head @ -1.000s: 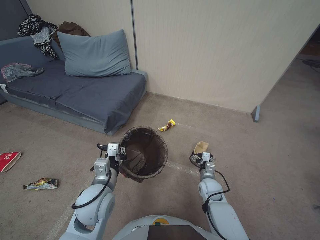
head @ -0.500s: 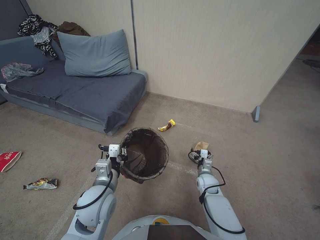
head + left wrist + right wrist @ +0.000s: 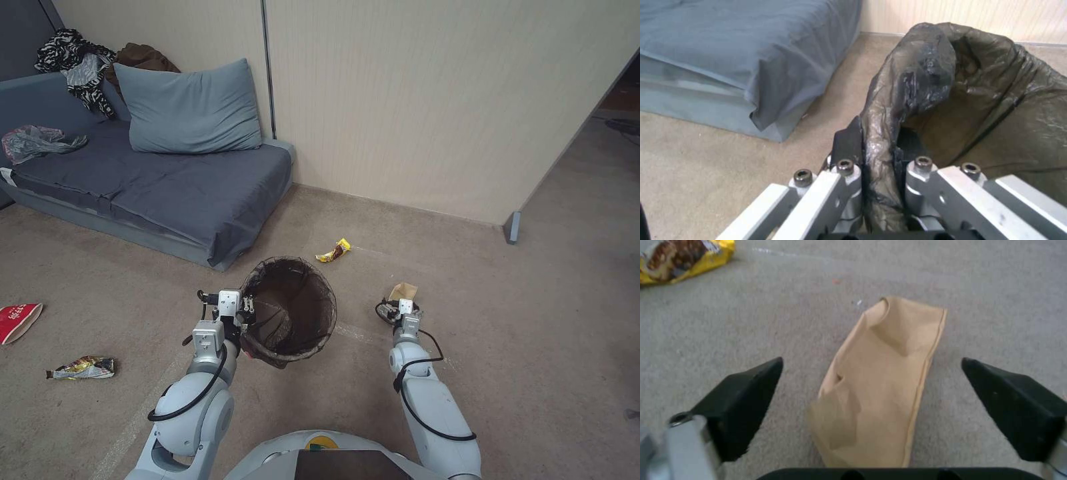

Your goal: Pick up the trash bin, then pick up the garbage from the floor and place it into the trash bin.

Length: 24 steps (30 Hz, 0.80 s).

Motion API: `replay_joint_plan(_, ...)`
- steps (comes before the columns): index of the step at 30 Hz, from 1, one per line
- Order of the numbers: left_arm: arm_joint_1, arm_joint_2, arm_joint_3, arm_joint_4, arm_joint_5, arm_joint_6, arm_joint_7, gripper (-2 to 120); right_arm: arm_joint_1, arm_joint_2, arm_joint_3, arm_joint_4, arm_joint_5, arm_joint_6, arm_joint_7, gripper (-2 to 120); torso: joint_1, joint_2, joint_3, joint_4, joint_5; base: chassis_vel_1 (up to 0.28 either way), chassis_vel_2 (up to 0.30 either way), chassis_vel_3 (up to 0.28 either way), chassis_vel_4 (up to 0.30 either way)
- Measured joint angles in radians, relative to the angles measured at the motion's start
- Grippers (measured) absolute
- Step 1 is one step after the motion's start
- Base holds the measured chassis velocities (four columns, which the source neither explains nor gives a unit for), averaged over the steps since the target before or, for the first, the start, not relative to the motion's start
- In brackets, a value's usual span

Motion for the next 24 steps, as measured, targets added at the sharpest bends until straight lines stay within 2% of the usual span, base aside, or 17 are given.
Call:
replay_joint_plan(3, 0.0, 0.0, -0.001, 0.005, 0.007, -0.004, 0.001, 7, 0.016, 0.006, 0.001, -0.052, -0.015, 0.022, -0.002, 92, 0.0, 0.0, 0.0, 0.0, 0.0, 0.0, 0.0, 0.0, 0.0)
replay_joint_plan(5, 0.0, -0.001, -0.001, 0.007, 0.009, -0.006, 0.002, 7, 0.027, 0.009, 0.002, -0.085, -0.022, 0.033, -0.003, 88, 0.0, 0.0, 0.0, 0.0001, 0.0001, 0.0, 0.0, 0.0, 0.0)
replay_joint_plan(7, -0.002, 0.0, -0.008, 0.013, 0.009, -0.01, 0.002, 7, 0.033, 0.009, 0.005, -0.123, -0.037, 0.052, -0.004, 79, 0.0, 0.0, 0.0, -0.0001, 0.0, 0.0, 0.0, 0.0, 0.0)
replay_joint_plan(8, -0.002, 0.0, -0.008, 0.013, 0.009, -0.01, 0.002, 7, 0.033, 0.009, 0.005, -0.123, -0.037, 0.052, -0.004, 79, 0.0, 0.0, 0.0, -0.0001, 0.0, 0.0, 0.0, 0.0, 0.0)
replay_joint_plan(11, -0.002, 0.001, -0.009, 0.013, 0.009, -0.011, 0.002, 7, 0.039, 0.013, 0.01, -0.146, -0.045, 0.066, -0.004, 64, 0.0, 0.0, 0.0, 0.0001, 0.0, 0.0, 0.0, 0.0, 0.0)
replay_joint_plan(12, -0.002, 0.001, -0.009, 0.013, 0.009, -0.011, 0.002, 7, 0.039, 0.013, 0.01, -0.146, -0.045, 0.066, -0.004, 64, 0.0, 0.0, 0.0, 0.0001, 0.0, 0.0, 0.0, 0.0, 0.0)
replay_joint_plan(14, -0.001, -0.001, -0.007, 0.013, 0.009, -0.011, 0.002, 7, 0.041, 0.015, 0.013, -0.158, -0.046, 0.07, -0.004, 53, 0.0, 0.0, 0.0, 0.0, 0.0, 0.0, 0.0, 0.0, 0.0)
replay_joint_plan(15, -0.001, -0.001, -0.007, 0.013, 0.009, -0.011, 0.002, 7, 0.041, 0.015, 0.013, -0.158, -0.046, 0.07, -0.004, 53, 0.0, 0.0, 0.0, 0.0, 0.0, 0.0, 0.0, 0.0, 0.0)
replay_joint_plan(18, 0.0, -0.001, -0.006, 0.013, 0.01, -0.011, 0.002, 7, 0.044, 0.016, 0.018, -0.174, -0.046, 0.08, -0.004, 37, 0.0, 0.0, 0.0, 0.0001, 0.0, 0.0, 0.0, 0.0, 0.0)
replay_joint_plan(19, 0.0, -0.001, -0.006, 0.013, 0.01, -0.011, 0.002, 7, 0.044, 0.016, 0.018, -0.174, -0.046, 0.08, -0.004, 37, 0.0, 0.0, 0.0, 0.0001, 0.0, 0.0, 0.0, 0.0, 0.0)
replay_joint_plan(22, 0.0, 0.001, -0.007, 0.013, 0.01, -0.011, 0.002, 7, 0.045, 0.015, 0.021, -0.185, -0.046, 0.087, -0.004, 23, 0.0, 0.0, 0.0, 0.0, 0.0, 0.0, 0.0, 0.0, 0.0)
replay_joint_plan(23, 0.0, 0.001, -0.007, 0.013, 0.01, -0.011, 0.002, 7, 0.045, 0.015, 0.021, -0.185, -0.046, 0.087, -0.004, 23, 0.0, 0.0, 0.0, 0.0, 0.0, 0.0, 0.0, 0.0, 0.0)
replay_joint_plan(24, -0.001, 0.001, -0.007, 0.013, 0.01, -0.011, 0.002, 7, 0.045, 0.014, 0.021, -0.185, -0.046, 0.089, -0.004, 18, 0.0, 0.0, 0.0, 0.0, 0.0, 0.0, 0.0, 0.0, 0.0)
